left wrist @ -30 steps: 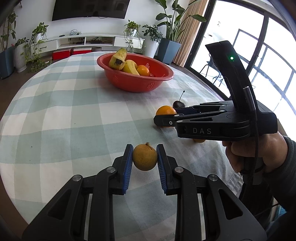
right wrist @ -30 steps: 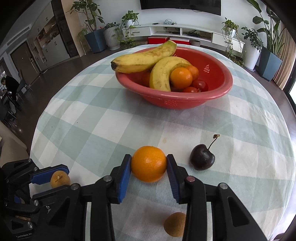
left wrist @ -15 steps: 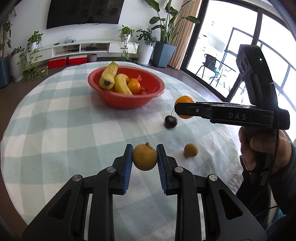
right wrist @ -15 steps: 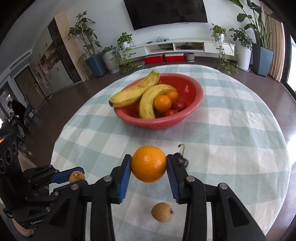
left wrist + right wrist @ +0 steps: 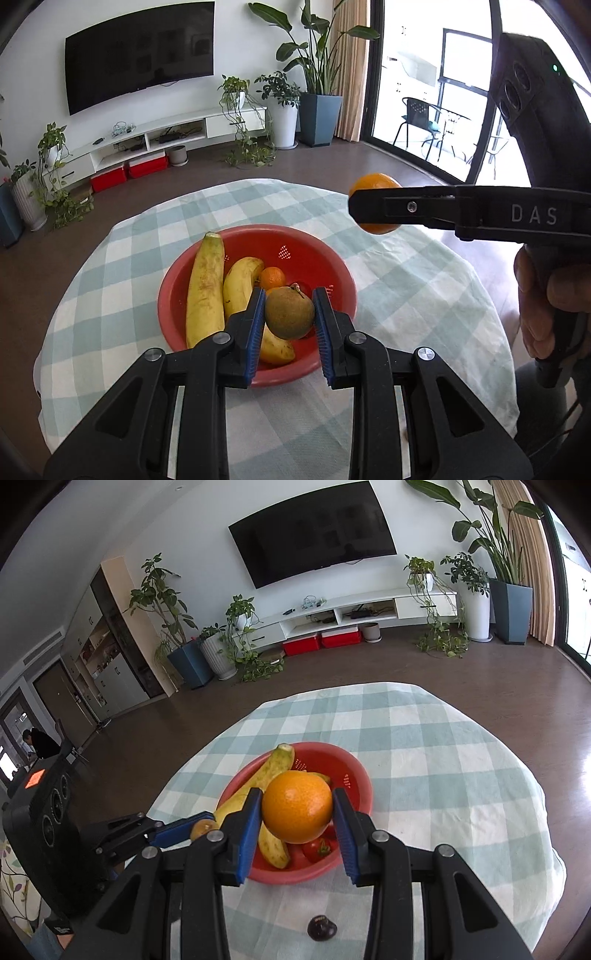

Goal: Organize fruits
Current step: 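Carry the kiwi with the left tool while the right tool carries the orange over the bowl, then open both tools over the bowl to drop the kiwi and orange, then withdraw, then lower the left tool onto the second brown kiwi and close on it, then hold the kiwi in the left tool while the right tool closes on the dark cherry, then carry the kiwi with the left tool while the right tool carries the cherry to the bowl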

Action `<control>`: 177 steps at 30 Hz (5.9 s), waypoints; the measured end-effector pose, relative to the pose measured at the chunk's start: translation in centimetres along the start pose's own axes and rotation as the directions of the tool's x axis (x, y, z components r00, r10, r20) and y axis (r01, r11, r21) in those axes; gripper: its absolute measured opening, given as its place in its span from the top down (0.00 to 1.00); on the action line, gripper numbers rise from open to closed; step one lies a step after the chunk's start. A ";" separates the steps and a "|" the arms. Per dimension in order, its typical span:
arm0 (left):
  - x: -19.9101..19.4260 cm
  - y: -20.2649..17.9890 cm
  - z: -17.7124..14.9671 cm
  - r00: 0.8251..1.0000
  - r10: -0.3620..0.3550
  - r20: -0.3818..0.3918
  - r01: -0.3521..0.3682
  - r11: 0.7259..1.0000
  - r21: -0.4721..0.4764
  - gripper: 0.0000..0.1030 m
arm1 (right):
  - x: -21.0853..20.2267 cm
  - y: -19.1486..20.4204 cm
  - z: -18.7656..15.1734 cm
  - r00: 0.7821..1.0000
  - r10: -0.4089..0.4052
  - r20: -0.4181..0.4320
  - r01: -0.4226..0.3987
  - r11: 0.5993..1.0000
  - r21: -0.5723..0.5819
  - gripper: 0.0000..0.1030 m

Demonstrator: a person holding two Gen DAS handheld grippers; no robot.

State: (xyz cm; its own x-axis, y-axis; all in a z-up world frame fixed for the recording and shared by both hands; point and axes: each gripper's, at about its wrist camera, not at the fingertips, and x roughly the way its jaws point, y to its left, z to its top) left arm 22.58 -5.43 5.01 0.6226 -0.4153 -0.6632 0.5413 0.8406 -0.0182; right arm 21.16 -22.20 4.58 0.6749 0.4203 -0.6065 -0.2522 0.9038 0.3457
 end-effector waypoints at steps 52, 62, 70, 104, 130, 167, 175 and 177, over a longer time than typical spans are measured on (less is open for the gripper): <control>-1.7 -4.6 -8.5 0.997 0.071 -0.029 -0.072 0.997 -0.020 0.00 | -2.6 -3.5 -9.5 0.992 -0.120 -0.049 0.122 0.991 0.058 0.18; -1.1 -10.2 -13.5 0.990 0.019 -0.139 -0.019 1.000 0.004 0.00 | -6.1 -5.5 -15.7 0.984 -0.165 -0.061 0.174 0.963 0.206 0.15; 0.7 -11.3 -12.8 0.978 0.061 -0.199 -0.059 0.998 0.012 0.00 | -6.6 -5.2 -16.3 0.985 -0.175 -0.014 0.174 0.965 0.196 0.15; 3.3 -11.6 -13.0 0.970 0.029 -0.241 -0.027 1.000 0.008 0.49 | -6.3 -5.0 -16.5 0.984 -0.181 0.005 0.177 0.971 0.159 0.17; -0.6 -8.9 -14.3 0.982 -0.016 -0.190 0.012 1.000 -0.022 0.74 | -5.1 -3.5 -16.5 0.982 -0.185 -0.038 0.187 0.978 0.091 0.23; -3.8 -0.1 -17.2 0.994 0.009 -0.113 -0.034 0.974 -0.222 0.74 | 5.1 1.0 -13.8 0.945 -0.239 -0.222 0.213 0.968 -0.135 0.69; -4.0 -0.3 -17.1 0.994 0.018 -0.109 -0.041 0.975 -0.218 0.74 | 3.1 0.4 -14.0 0.961 -0.197 -0.196 0.183 0.980 -0.083 0.69; -4.2 -0.3 -16.8 0.994 0.011 -0.104 -0.034 0.974 -0.223 0.74 | 2.2 0.0 -13.8 0.965 -0.186 -0.185 0.176 0.982 -0.069 0.69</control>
State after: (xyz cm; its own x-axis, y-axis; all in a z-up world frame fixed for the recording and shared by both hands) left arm 10.31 1.91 -4.75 0.5661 -0.3678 -0.7377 0.3801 0.9106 -0.1624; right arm 13.15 -20.17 -6.64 0.5695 0.2521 -0.7824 -0.1762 0.9671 0.1834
